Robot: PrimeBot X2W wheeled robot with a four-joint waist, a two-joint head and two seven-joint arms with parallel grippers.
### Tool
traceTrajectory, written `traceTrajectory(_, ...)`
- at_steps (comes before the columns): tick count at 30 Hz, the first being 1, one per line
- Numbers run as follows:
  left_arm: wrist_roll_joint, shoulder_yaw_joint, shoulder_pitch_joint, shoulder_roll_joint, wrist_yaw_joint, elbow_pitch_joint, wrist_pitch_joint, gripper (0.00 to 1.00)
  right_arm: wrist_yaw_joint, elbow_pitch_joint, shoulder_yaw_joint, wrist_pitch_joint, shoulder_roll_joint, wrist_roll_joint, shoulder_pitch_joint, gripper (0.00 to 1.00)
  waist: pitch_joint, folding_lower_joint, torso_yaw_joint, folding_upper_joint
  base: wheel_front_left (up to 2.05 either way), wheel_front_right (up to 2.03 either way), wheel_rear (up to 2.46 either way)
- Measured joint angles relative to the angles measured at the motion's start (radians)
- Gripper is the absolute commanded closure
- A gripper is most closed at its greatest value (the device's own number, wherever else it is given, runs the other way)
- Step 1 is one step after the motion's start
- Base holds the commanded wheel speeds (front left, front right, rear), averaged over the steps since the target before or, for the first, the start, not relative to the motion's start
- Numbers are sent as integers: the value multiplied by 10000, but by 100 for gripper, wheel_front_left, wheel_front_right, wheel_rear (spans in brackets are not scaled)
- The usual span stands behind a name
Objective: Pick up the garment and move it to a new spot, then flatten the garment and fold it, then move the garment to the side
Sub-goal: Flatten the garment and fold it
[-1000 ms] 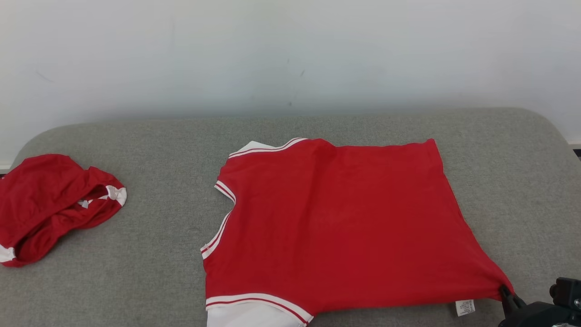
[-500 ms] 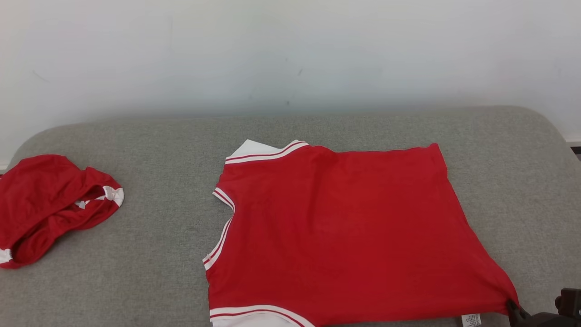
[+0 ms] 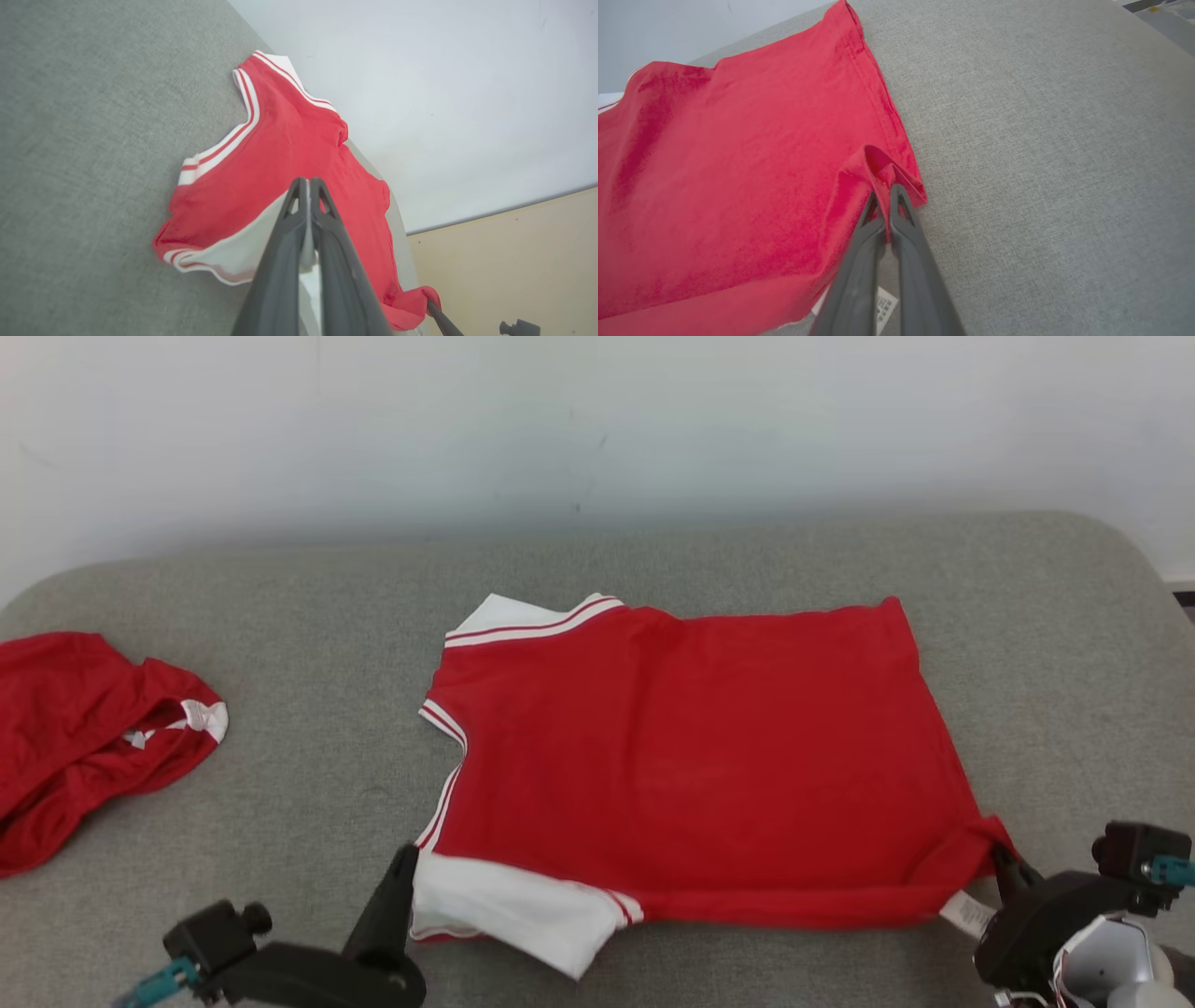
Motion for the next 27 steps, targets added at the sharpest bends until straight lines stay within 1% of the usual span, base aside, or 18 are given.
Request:
traceTrajectory(3, 81, 23, -471, -90, -69, 343, -104, 100, 0, 194, 33, -59, -2, -2, -335, 100, 152, 1, 5, 0, 0, 0, 0)
traceTrajectory(12, 497, 67, -2130, -464, -165, 1611, -568, 100, 0, 1177, 8, -746, -54, 29, -1800, 100, 860, 1, -8, 1, 0, 0, 0)
traceTrajectory(18, 589, 61, -2796, -543, -430, 2165, -700, 100, 0, 1799, -19, -1122, -88, 33, -2445, 100, 1196, 2, -8, 1, 0, 0, 0)
traceTrajectory(27, 673, 86, -3568, -552, -619, 2857, -823, 100, 0, 2485, -278, -1737, -92, -4, -3056, 100, 1538, 2, 9, 1, 0, 0, 0)
